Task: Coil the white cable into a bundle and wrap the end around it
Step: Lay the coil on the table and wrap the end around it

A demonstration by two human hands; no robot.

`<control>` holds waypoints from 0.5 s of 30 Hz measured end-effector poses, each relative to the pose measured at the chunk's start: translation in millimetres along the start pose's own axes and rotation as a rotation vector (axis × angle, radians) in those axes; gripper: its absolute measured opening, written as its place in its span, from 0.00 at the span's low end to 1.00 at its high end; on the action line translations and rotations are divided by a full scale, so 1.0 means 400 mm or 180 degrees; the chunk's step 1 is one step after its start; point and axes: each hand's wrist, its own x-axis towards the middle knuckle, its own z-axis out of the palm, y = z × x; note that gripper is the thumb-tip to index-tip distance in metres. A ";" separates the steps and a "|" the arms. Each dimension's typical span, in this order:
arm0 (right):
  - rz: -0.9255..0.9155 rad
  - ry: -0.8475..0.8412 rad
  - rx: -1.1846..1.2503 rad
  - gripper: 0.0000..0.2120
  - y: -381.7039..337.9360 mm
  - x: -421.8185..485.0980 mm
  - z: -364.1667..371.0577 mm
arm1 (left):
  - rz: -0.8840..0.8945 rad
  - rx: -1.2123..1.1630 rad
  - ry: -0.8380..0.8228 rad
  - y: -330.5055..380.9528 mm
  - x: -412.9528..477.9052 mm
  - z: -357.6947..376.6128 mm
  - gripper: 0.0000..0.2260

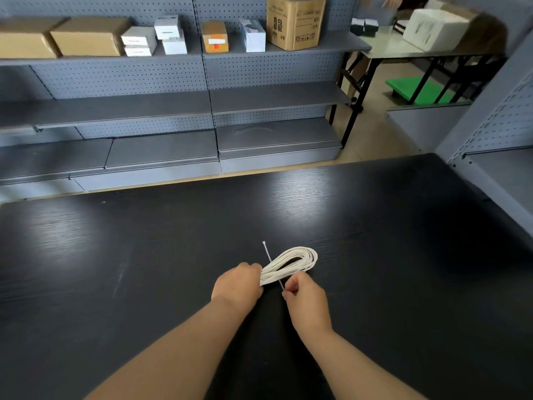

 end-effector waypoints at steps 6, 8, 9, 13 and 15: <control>-0.0131 -0.0169 0.0315 0.09 0.014 -0.002 -0.009 | -0.0030 0.0077 -0.0111 0.002 0.007 0.004 0.09; -0.0168 -0.0250 0.0474 0.11 0.016 -0.002 -0.014 | -0.0033 0.0098 -0.0109 0.003 0.008 0.005 0.10; -0.0167 -0.0295 0.0555 0.12 0.016 -0.002 -0.015 | -0.0035 0.0095 -0.0108 0.003 0.008 0.006 0.10; 0.0040 -0.0528 0.1155 0.11 0.016 -0.005 -0.009 | -0.0045 0.0105 -0.0112 0.003 0.009 0.009 0.12; 0.0150 -0.0597 0.1391 0.11 0.017 -0.010 -0.005 | -0.0050 0.0125 -0.0116 0.004 0.010 0.009 0.12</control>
